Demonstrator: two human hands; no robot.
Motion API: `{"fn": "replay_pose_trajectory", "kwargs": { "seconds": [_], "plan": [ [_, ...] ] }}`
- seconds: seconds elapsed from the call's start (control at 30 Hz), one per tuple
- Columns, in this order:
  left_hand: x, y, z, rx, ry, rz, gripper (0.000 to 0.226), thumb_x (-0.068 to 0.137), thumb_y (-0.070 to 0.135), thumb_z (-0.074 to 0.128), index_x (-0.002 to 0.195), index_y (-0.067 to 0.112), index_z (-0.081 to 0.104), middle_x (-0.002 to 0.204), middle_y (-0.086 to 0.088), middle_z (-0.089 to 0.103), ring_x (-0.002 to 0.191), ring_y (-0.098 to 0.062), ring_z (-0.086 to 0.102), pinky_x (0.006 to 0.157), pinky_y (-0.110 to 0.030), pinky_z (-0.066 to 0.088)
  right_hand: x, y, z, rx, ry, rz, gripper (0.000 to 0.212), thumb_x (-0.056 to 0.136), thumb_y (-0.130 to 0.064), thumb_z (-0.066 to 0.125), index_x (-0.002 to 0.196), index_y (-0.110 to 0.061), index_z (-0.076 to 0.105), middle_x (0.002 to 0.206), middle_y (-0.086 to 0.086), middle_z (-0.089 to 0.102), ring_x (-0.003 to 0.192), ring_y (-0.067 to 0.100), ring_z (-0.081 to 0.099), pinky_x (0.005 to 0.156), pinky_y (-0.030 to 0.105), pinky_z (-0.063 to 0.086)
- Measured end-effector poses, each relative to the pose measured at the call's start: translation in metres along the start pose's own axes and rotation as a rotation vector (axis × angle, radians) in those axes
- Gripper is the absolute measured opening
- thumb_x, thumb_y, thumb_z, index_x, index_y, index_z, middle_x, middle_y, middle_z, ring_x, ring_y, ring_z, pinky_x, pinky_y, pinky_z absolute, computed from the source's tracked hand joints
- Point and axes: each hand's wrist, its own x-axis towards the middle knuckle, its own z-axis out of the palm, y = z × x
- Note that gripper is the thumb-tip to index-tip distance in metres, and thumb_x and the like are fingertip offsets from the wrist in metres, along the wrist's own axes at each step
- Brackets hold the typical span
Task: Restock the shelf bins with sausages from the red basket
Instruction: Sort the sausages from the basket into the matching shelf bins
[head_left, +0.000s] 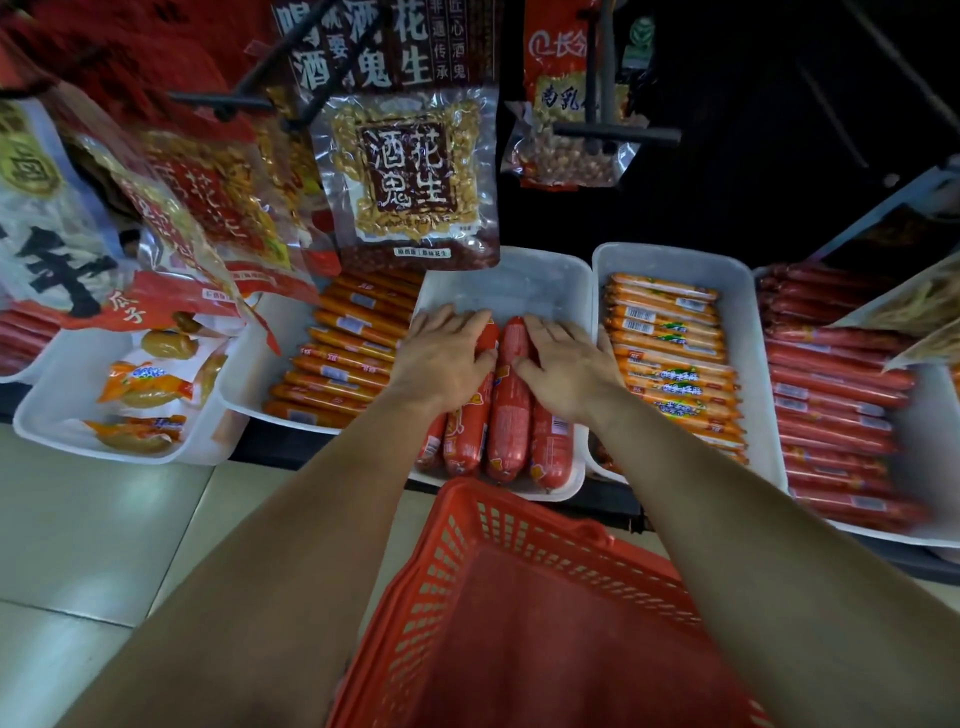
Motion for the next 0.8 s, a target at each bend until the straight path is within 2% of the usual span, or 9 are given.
{"fn": "replay_pose_trajectory", "kwargs": {
  "seconds": [0.07, 0.13, 0.27, 0.37, 0.47, 0.63, 0.7, 0.8],
  "plan": [
    [-0.004, -0.001, 0.002, 0.007, 0.02, 0.003, 0.063, 0.101, 0.05, 0.034, 0.157, 0.025, 0.021, 0.163, 0.001, 0.028, 0.152, -0.019, 0.011, 0.124, -0.04, 0.007, -0.003, 0.003, 0.001, 0.011, 0.034, -0.03, 0.071, 0.098, -0.058, 0.027, 0.16, -0.027, 0.011, 0.164, -0.005, 0.02, 0.152, 0.021, 0.01, 0.122, 0.053, 0.001],
    [-0.013, -0.001, 0.003, 0.022, 0.02, 0.039, 0.064, 0.102, 0.05, 0.033, 0.158, 0.023, 0.018, 0.164, 0.001, 0.025, 0.153, -0.019, 0.009, 0.124, -0.039, 0.005, -0.01, 0.005, 0.005, -0.008, 0.056, -0.054, 0.073, 0.097, -0.06, 0.029, 0.159, -0.027, 0.011, 0.164, -0.005, 0.02, 0.152, 0.021, 0.008, 0.123, 0.052, 0.0],
    [-0.044, -0.009, 0.005, -0.021, 0.014, 0.043, 0.067, 0.103, 0.052, 0.028, 0.16, 0.024, 0.005, 0.167, 0.005, 0.003, 0.153, -0.013, -0.005, 0.124, -0.036, -0.001, -0.035, 0.005, 0.011, -0.011, 0.051, -0.079, 0.083, 0.095, -0.066, 0.029, 0.16, -0.025, -0.005, 0.168, -0.005, -0.003, 0.153, 0.016, -0.01, 0.123, 0.047, -0.007],
    [-0.085, -0.02, 0.017, -0.045, 0.068, 0.065, 0.07, 0.1, 0.057, 0.024, 0.16, 0.023, 0.01, 0.167, 0.007, 0.002, 0.153, -0.01, -0.006, 0.125, -0.037, 0.002, -0.073, 0.01, 0.018, -0.018, -0.028, -0.157, 0.093, 0.089, -0.077, 0.031, 0.159, -0.029, -0.009, 0.165, -0.009, -0.019, 0.15, 0.011, -0.021, 0.123, 0.043, -0.009],
    [-0.116, -0.032, 0.027, -0.028, 0.086, 0.091, 0.077, 0.096, 0.066, 0.018, 0.16, 0.023, 0.011, 0.166, 0.007, 0.002, 0.152, -0.008, -0.006, 0.123, -0.034, 0.001, -0.099, 0.02, 0.018, -0.025, -0.084, -0.21, 0.099, 0.084, -0.082, 0.038, 0.158, -0.035, -0.006, 0.163, -0.014, -0.023, 0.147, 0.005, -0.027, 0.121, 0.036, -0.011],
    [-0.128, -0.047, 0.018, -0.034, -0.042, 0.084, 0.096, 0.08, 0.086, 0.011, 0.158, 0.031, 0.001, 0.164, 0.013, -0.01, 0.15, -0.005, -0.014, 0.12, -0.03, -0.005, -0.102, 0.032, 0.014, 0.045, -0.103, -0.238, 0.104, 0.077, -0.084, 0.046, 0.159, -0.037, 0.002, 0.162, -0.019, -0.019, 0.146, -0.002, -0.024, 0.125, 0.037, 0.007],
    [-0.129, -0.05, 0.009, -0.063, -0.103, 0.087, 0.105, 0.074, 0.091, 0.018, 0.159, 0.031, 0.001, 0.162, 0.016, -0.012, 0.148, -0.001, -0.017, 0.119, -0.028, -0.007, -0.101, 0.033, 0.012, 0.051, -0.117, -0.239, 0.106, 0.077, -0.079, 0.055, 0.159, -0.037, 0.003, 0.162, -0.02, -0.018, 0.146, -0.003, -0.022, 0.125, 0.037, 0.01],
    [-0.127, -0.049, 0.003, -0.114, -0.126, 0.073, 0.103, 0.078, 0.081, 0.042, 0.16, 0.029, 0.006, 0.165, 0.014, -0.006, 0.147, 0.001, -0.014, 0.12, -0.029, -0.002, -0.1, 0.034, 0.011, 0.056, -0.127, -0.245, 0.107, 0.078, -0.07, 0.066, 0.159, -0.038, 0.004, 0.162, -0.021, -0.017, 0.146, -0.004, -0.021, 0.125, 0.035, 0.011]
  ]
}}
